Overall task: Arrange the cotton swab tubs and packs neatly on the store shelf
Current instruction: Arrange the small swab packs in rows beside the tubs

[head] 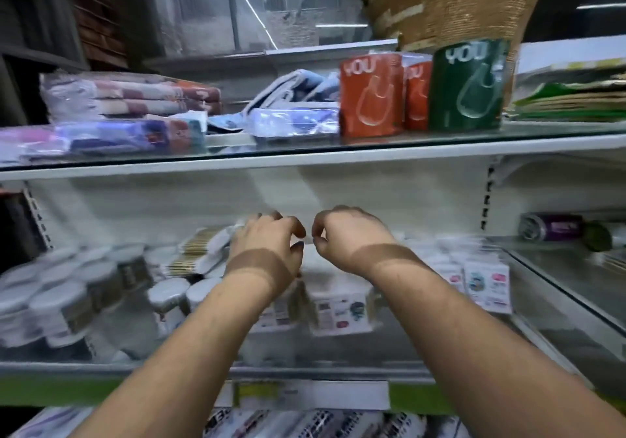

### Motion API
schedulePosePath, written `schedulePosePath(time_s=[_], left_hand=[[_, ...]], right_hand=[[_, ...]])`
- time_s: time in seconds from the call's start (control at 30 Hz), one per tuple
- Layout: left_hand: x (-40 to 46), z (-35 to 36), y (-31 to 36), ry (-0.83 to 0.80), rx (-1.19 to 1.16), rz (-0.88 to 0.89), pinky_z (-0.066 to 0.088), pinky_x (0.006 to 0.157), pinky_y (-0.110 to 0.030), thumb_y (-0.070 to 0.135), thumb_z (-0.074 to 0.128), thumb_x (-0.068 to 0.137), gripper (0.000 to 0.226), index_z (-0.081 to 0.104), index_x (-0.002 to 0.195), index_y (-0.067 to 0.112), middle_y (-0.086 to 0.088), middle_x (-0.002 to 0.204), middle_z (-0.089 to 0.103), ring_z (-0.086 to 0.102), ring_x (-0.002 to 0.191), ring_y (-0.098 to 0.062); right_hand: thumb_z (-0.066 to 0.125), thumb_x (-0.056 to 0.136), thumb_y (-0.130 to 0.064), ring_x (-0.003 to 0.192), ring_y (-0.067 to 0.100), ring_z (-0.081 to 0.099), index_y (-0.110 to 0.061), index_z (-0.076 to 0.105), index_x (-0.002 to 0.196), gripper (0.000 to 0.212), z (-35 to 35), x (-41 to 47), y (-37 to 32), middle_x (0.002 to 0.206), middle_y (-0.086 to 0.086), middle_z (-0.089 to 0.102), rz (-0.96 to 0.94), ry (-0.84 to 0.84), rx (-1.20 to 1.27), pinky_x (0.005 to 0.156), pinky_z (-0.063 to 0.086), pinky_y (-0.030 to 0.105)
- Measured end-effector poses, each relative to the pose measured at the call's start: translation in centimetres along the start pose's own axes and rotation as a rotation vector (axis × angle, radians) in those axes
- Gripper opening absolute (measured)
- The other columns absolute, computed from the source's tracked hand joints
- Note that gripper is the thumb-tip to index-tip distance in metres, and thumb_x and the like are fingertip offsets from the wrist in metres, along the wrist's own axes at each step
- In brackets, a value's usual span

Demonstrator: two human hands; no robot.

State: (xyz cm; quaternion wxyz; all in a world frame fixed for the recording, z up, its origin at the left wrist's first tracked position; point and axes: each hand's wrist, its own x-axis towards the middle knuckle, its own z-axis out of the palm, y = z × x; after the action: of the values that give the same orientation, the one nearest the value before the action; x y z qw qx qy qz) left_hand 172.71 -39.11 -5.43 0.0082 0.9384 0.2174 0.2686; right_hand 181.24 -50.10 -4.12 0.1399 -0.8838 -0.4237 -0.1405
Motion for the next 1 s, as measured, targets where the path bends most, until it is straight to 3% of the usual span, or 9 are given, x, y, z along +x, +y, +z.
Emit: schedulePosePath(time_s=[0.17, 0.33, 0.53, 0.7, 0.8, 1.0], left_hand=[[1.0, -0.8, -7.2, 0.014, 0.006, -0.093, 0.040, 0.097, -0.039, 0.034, 0.054, 0.089, 0.030, 0.060, 0.119, 0.035, -0.001, 0.121, 0.055, 0.045, 0.119, -0.029], [1.8, -0.3, -12.5, 0.008, -0.062, -0.115, 0.041, 0.097, -0.039, 0.040, 0.055, 0.089, 0.035, 0.056, 0.122, 0.030, -0.004, 0.127, 0.051, 0.042, 0.122, -0.029], [2.7, 1.2, -16.0, -0.221, -0.183, -0.114, 0.045, 0.096, -0.041, 0.063, 0.058, 0.080, 0.058, 0.047, 0.127, 0.032, -0.003, 0.126, 0.047, 0.049, 0.115, -0.029], [3.4, 1.7, -17.1, -0.151, -0.225, -0.037, 0.045, 0.095, -0.038, 0.046, 0.065, 0.078, 0.049, 0.049, 0.122, 0.034, -0.002, 0.125, 0.050, 0.049, 0.114, -0.026], [3.8, 1.6, -17.0, -0.076, -0.239, -0.006, 0.045, 0.093, -0.040, 0.041, 0.066, 0.077, 0.042, 0.054, 0.117, 0.032, -0.003, 0.122, 0.052, 0.050, 0.112, -0.028], [4.7, 1.2, -16.6, -0.019, -0.392, 0.044, 0.044, 0.099, -0.040, 0.034, 0.065, 0.080, 0.045, 0.056, 0.123, 0.030, -0.002, 0.124, 0.053, 0.049, 0.117, -0.025]], right_hand=[[0.049, 0.095, -0.034, 0.117, 0.030, 0.050, -0.026, 0.057, 0.124, 0.032, 2.0, 2.9, -5.2, 0.126, 0.007, 0.058, -0.015, 0.011, -0.010, 0.095, 0.044, 0.041], [0.046, 0.095, -0.041, 0.110, 0.031, 0.059, -0.025, 0.047, 0.130, 0.038, 4.5, 5.7, -8.4, 0.121, 0.006, 0.065, 0.081, 0.034, -0.041, 0.088, 0.041, 0.041], [0.050, 0.093, -0.046, 0.117, 0.031, 0.057, -0.029, 0.041, 0.133, 0.045, 6.9, 7.7, -10.4, 0.129, 0.006, 0.061, 0.229, -0.034, -0.007, 0.086, 0.037, 0.041], [0.059, 0.089, -0.029, 0.118, 0.033, 0.054, -0.030, 0.050, 0.131, 0.043, 6.8, 7.3, -11.3, 0.128, 0.006, 0.060, 0.231, 0.000, 0.105, 0.094, 0.045, 0.041], [0.057, 0.088, -0.023, 0.128, 0.031, 0.046, -0.026, 0.046, 0.141, 0.054, 6.1, 7.4, -11.6, 0.138, 0.009, 0.052, 0.202, 0.000, 0.181, 0.103, 0.040, 0.036], [0.059, 0.088, -0.020, 0.138, 0.027, 0.034, -0.029, 0.036, 0.148, 0.065, 5.1, 6.9, -11.4, 0.145, 0.009, 0.038, 0.152, -0.031, 0.272, 0.114, 0.030, 0.034]])
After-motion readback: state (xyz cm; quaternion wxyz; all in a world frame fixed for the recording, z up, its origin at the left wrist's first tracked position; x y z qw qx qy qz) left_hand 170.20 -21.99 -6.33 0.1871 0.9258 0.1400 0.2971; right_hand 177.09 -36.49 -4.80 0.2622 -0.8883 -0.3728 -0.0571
